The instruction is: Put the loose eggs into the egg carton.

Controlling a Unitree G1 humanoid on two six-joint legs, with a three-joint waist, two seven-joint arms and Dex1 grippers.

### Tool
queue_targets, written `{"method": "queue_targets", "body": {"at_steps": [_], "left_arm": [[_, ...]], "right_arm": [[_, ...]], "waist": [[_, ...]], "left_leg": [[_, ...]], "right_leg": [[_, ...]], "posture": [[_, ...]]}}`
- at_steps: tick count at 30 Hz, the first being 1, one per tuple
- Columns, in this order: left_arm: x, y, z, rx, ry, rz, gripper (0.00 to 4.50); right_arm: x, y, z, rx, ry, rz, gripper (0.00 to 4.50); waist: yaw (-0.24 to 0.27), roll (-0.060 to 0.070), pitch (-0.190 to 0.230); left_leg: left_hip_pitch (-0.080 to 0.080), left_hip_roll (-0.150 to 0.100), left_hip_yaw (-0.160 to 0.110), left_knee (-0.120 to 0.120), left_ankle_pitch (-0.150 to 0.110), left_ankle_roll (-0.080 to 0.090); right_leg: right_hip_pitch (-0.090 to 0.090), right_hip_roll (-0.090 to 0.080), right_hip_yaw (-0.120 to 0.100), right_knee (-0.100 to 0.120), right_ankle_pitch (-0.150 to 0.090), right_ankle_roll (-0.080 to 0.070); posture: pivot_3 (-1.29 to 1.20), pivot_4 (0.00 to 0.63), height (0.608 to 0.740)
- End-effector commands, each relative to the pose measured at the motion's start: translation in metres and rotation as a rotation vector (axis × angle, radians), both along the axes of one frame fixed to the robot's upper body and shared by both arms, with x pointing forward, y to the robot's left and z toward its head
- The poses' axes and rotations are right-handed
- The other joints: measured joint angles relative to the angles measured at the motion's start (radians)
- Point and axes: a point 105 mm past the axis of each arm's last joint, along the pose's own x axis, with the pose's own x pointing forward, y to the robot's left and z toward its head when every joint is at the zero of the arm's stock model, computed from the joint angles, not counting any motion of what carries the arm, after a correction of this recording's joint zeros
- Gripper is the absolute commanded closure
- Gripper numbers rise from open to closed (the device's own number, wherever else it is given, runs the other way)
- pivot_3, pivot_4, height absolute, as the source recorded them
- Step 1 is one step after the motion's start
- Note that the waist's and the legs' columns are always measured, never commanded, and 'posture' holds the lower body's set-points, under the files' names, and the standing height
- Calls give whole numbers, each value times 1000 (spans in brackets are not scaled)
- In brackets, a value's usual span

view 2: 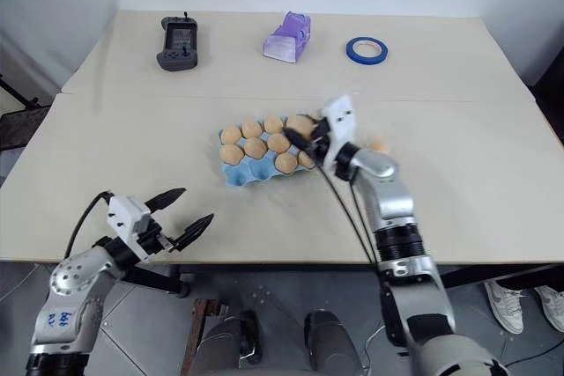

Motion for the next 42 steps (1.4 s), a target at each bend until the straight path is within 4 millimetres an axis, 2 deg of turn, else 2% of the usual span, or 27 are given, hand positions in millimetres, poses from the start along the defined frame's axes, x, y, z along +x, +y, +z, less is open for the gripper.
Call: {"method": "queue_targets", "body": {"at_steps": [1,5,9,11,12,17,19,23,25,29,31,34,35,39,42], "left_arm": [[-4,1,14,-5,-67,21,0],[-7,0,15,-6,-70,27,0],[-8,-1,19,-3,-83,33,0],[-8,-1,21,-2,-87,34,0],[-8,0,21,-1,-88,35,0],[-6,-2,22,0,-89,26,0],[-4,-7,23,1,-90,3,0],[1,-16,24,13,-94,-49,0],[6,-26,25,16,-100,-96,0],[11,-41,25,17,-93,-183,0],[13,-51,24,14,-85,-238,0],[14,-68,17,33,-58,-334,0],[14,-70,15,38,-51,-350,0],[14,-78,11,53,-49,-395,0],[17,-84,10,57,-51,-423,0]], "right_arm": [[-8,19,3,-9,-14,34,2777],[-12,39,-10,-70,3,72,2777],[-6,37,-15,-87,15,61,2777],[-5,34,-13,-83,14,64,2059],[-6,33,-12,-80,13,67,1871],[-14,30,-3,-67,-10,98,106],[-20,24,6,-50,-31,119,48],[-28,-2,14,-48,-67,97,48],[-31,-36,14,-27,-93,18,48],[-47,-86,13,-4,-194,-84,48],[-54,-116,3,-8,-194,-181,48],[-66,-178,-21,-64,-181,-432,48],[-70,-191,-27,-83,-177,-483,48],[-86,-228,-50,-101,-132,-646,48],[-95,-244,-68,-107,-91,-726,48]], "waist": [[6,0,0],[6,0,0],[5,0,0],[4,-1,0],[4,-1,0],[0,-1,0],[1,-1,0],[7,-1,-1],[17,-1,-1],[26,-1,-1],[27,-1,-1],[26,-1,-1],[26,-1,-1],[15,-1,-1],[17,-2,-1]], "left_leg": [[0,0,0,-1,0,0],[-1,-1,0,-5,0,0],[-1,0,1,-6,0,-1],[-1,0,1,-6,0,-1],[-1,0,1,-6,0,-1],[-1,0,1,-6,-1,-1],[-1,0,1,-6,-1,-1],[-1,0,0,-6,-1,-1],[-1,-1,1,-6,-1,-1],[-2,-1,0,-6,-1,0],[-2,-1,0,-6,-2,0],[-2,-1,1,-6,-2,0],[-2,-1,0,-5,-2,1],[-1,0,1,-4,-1,2],[2,0,0,-2,-2,0]], "right_leg": [[0,0,0,0,0,0],[-1,0,0,-4,-1,-1],[-2,0,-1,-4,-1,-3],[-2,0,-1,-4,-2,-3],[-2,0,0,-4,-2,-3],[-2,0,0,-4,-1,-3],[-2,0,0,-4,-1,-3],[-2,0,-1,-5,-2,-3],[-1,0,-1,-6,-2,-3],[0,0,-1,-8,-1,-3],[0,0,-1,-9,-1,-2],[1,1,-1,-10,-1,-2],[1,2,-1,-11,-1,-2],[1,4,1,-10,-1,-1],[2,4,2,-6,-1,-1]], "posture": [[0,150,740],[0,150,740],[0,150,740],[0,150,740],[0,150,740],[0,150,740],[0,150,740],[0,150,740],[0,150,740],[0,150,740],[0,150,740],[0,150,740],[0,150,740],[0,150,740],[0,150,740]]}}
